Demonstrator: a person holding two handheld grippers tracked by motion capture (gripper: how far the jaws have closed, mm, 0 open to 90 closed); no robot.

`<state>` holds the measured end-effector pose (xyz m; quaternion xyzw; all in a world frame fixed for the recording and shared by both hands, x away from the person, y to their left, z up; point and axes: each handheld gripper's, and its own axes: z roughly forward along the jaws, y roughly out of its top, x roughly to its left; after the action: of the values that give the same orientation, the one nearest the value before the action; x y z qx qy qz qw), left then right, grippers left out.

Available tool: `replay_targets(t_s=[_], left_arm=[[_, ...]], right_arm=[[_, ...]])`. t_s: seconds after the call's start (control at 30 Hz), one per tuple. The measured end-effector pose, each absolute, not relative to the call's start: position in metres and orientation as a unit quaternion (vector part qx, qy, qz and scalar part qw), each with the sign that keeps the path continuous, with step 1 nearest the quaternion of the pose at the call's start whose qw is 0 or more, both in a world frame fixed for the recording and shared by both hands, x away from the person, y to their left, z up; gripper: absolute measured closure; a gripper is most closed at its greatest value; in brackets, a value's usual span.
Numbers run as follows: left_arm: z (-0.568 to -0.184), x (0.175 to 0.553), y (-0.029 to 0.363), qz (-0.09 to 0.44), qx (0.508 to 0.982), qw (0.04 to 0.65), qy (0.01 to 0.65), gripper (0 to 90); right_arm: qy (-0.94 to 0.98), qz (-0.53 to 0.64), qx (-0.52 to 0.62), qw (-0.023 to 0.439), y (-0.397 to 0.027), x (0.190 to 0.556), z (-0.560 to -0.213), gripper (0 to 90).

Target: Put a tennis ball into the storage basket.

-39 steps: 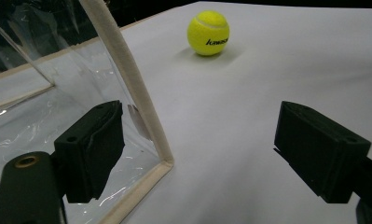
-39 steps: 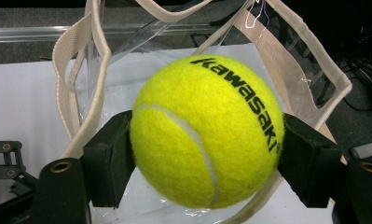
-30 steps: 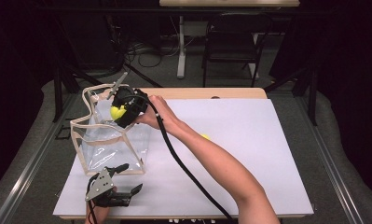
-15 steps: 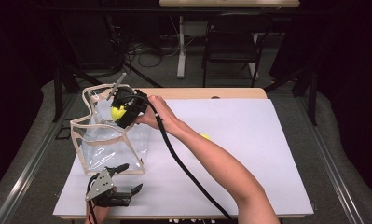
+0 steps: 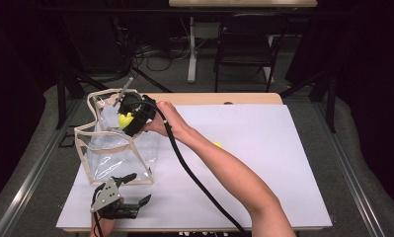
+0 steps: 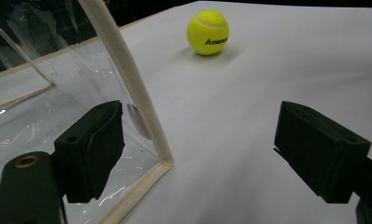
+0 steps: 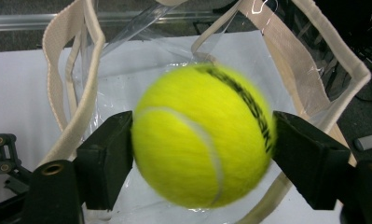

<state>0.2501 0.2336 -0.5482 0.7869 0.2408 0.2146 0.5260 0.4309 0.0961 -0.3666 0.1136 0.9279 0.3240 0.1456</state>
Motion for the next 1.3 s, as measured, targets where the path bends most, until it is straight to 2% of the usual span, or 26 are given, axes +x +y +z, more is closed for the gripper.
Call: replay_targets(t_s=[0.37,0.57,1.3], left_arm=[[-0.548,0.250,0.233,0.213,0.788,0.526,0.240,16.0],[-0.548,0.250,0.233,0.212,0.788,0.526,0.241,16.0],[-0.549,0.250,0.232,0.212,0.787,0.527,0.242,16.0]], right_arm=[[0.906,0.380,0.129,0.135,0.077,0.432,-0.352,6.6],[0.897,0.401,0.128,0.132,0.064,0.430,-0.347,1.8],[0.889,0.412,0.145,0.138,0.009,0.422,-0.347,0.0]])
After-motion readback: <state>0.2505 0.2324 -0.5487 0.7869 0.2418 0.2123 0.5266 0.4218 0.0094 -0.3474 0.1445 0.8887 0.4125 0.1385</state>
